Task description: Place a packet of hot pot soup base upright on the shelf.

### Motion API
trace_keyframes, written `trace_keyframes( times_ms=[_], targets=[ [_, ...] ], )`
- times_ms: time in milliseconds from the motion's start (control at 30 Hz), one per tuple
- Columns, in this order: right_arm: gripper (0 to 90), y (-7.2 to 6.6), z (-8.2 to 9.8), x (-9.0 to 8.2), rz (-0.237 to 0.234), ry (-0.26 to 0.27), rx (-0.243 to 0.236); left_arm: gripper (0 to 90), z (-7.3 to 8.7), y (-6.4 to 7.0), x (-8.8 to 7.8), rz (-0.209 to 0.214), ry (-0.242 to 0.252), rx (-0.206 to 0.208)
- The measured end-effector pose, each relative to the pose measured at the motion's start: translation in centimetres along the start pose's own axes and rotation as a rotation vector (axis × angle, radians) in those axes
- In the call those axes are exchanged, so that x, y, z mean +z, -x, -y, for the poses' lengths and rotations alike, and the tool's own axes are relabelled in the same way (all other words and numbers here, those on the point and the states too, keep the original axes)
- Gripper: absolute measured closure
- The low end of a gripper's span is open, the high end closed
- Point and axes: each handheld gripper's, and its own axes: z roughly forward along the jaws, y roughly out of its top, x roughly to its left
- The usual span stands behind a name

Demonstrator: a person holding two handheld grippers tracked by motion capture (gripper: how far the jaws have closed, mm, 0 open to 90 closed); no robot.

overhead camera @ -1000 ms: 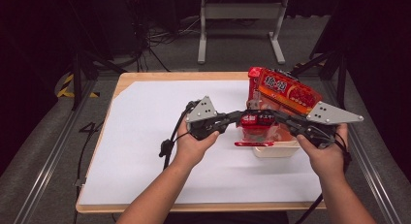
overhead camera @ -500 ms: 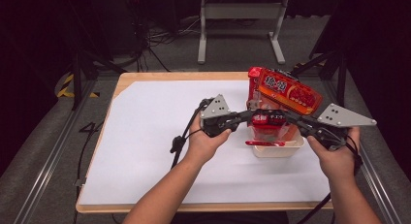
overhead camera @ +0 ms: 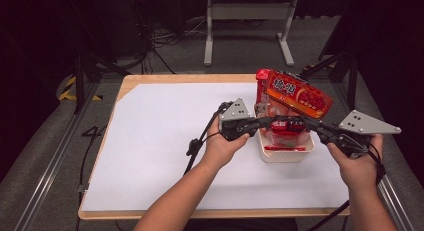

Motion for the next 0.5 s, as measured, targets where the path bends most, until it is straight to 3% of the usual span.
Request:
trace_keyframes(
  times_ms=[500],
  targets=[
    [86.1, 0.4, 1.3, -0.1, -0.008, -0.059, 0.057, 89.8, 0.7, -0.2, 1.3, 0.031, -0.061, -0.021]
  ],
)
